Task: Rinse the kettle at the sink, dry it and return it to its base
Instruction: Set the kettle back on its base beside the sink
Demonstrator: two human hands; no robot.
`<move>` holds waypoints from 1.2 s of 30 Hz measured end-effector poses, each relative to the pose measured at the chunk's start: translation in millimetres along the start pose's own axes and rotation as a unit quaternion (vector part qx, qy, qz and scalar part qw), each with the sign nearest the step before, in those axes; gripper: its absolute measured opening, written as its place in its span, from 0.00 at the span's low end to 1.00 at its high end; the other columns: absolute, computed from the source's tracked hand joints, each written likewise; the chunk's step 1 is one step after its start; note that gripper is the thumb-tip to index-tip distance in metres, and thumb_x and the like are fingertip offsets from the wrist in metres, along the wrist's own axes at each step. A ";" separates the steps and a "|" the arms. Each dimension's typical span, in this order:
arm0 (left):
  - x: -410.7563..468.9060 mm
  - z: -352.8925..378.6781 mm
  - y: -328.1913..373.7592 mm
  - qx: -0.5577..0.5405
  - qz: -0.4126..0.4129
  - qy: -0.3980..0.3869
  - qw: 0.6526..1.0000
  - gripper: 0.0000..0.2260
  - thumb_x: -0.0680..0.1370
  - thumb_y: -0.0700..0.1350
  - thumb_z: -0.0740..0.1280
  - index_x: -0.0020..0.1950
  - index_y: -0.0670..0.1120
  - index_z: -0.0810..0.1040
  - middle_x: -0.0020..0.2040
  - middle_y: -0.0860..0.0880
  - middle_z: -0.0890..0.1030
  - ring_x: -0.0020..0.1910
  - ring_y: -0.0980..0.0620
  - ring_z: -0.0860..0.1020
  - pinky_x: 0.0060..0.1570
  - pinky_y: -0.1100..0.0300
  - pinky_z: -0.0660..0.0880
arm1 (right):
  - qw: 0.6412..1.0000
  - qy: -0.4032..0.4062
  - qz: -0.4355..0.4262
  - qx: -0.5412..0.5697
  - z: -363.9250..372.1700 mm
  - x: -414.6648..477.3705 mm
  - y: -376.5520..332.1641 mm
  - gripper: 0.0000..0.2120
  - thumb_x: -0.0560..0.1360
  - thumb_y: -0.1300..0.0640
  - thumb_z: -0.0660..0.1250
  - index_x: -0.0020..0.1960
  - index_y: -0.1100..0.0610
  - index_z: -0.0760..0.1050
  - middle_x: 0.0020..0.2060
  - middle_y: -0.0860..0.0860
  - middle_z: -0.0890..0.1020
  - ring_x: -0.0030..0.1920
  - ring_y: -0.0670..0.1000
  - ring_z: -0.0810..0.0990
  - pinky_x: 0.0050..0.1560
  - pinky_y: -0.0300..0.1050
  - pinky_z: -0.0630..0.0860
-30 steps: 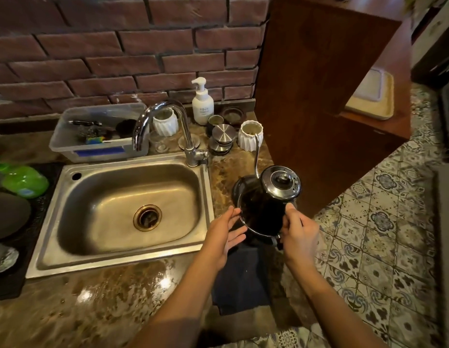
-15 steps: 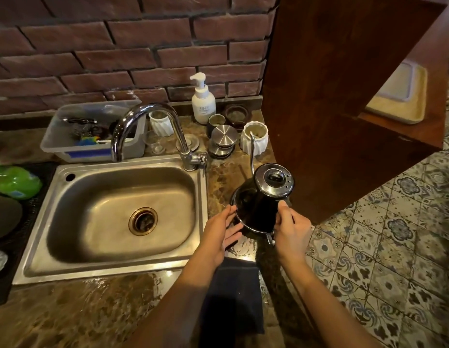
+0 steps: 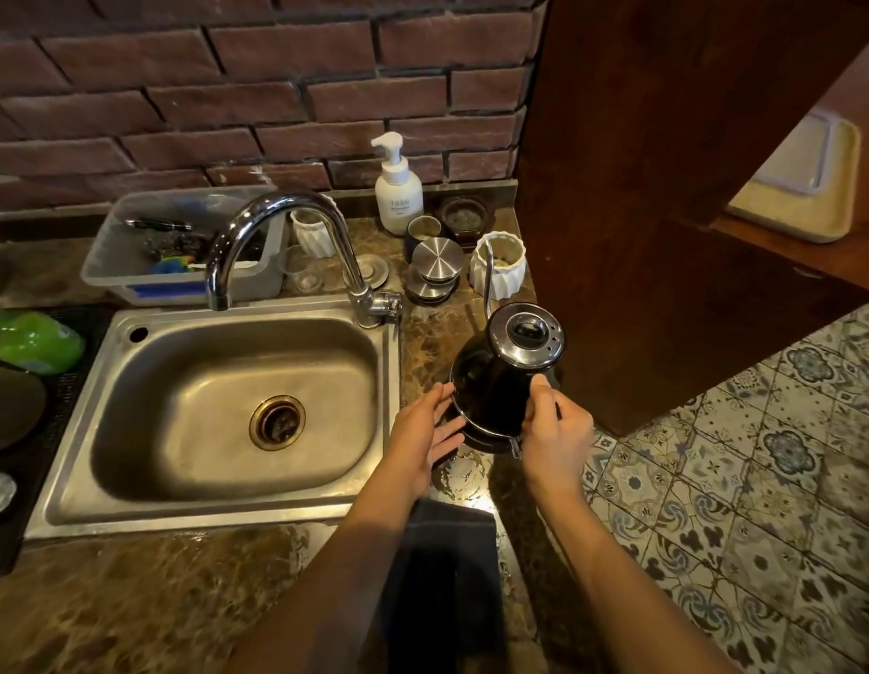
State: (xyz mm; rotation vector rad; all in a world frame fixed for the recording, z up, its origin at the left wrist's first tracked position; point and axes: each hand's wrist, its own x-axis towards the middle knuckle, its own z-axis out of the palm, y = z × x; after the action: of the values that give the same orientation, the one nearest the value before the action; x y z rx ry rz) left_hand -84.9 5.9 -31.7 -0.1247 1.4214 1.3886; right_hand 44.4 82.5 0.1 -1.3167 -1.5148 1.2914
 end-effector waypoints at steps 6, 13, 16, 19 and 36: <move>-2.0 1.0 1.0 0.009 0.011 0.003 1.000 0.19 0.84 0.55 0.60 0.72 0.50 0.75 0.70 0.50 0.79 0.61 0.49 0.81 0.59 0.52 0.79 | 1.000 -0.011 -0.001 0.005 2.3 1.8 -3.2 0.26 0.82 0.51 0.62 0.32 0.69 0.66 0.27 0.59 0.68 0.31 0.55 0.66 0.37 0.52 0.63; -10.2 -7.4 -6.7 0.012 0.004 0.008 1.000 0.15 0.83 0.55 0.61 0.67 0.52 0.78 0.59 0.54 0.83 0.57 0.51 0.83 0.54 0.54 0.81 | 1.000 0.002 -0.003 -0.007 2.5 -18.1 3.7 0.27 0.79 0.47 0.61 0.31 0.67 0.68 0.26 0.62 0.70 0.30 0.53 0.67 0.35 0.49 0.64; -11.5 -5.9 -6.2 0.017 0.004 0.015 1.000 0.09 0.83 0.54 0.62 0.59 0.56 0.80 0.55 0.56 0.83 0.56 0.51 0.83 0.56 0.53 0.81 | 1.000 0.003 0.004 0.000 4.0 -21.2 5.1 0.28 0.77 0.42 0.60 0.31 0.66 0.68 0.26 0.57 0.70 0.30 0.53 0.68 0.36 0.48 0.66; -11.3 -4.0 -7.8 0.028 0.012 0.022 0.999 0.07 0.83 0.54 0.63 0.58 0.58 0.79 0.53 0.57 0.83 0.55 0.51 0.83 0.56 0.53 0.81 | 1.000 0.010 0.001 0.002 1.5 -22.2 7.9 0.27 0.76 0.40 0.60 0.29 0.61 0.67 0.25 0.53 0.70 0.29 0.50 0.68 0.35 0.47 0.66; -21.0 6.4 -9.6 0.071 0.069 0.035 0.995 0.17 0.85 0.49 0.61 0.74 0.48 0.72 0.60 0.52 0.79 0.62 0.49 0.80 0.64 0.49 0.77 | 0.997 -0.026 -0.025 -0.062 3.0 -7.3 -2.7 0.29 0.81 0.43 0.60 0.33 0.66 0.71 0.28 0.63 0.75 0.29 0.51 0.70 0.34 0.49 0.65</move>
State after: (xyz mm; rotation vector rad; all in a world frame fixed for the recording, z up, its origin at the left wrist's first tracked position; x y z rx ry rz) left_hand -65.9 -4.2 -21.1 0.0174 1.6069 1.4009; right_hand 42.3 74.9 2.7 -1.3229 -1.6759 1.2254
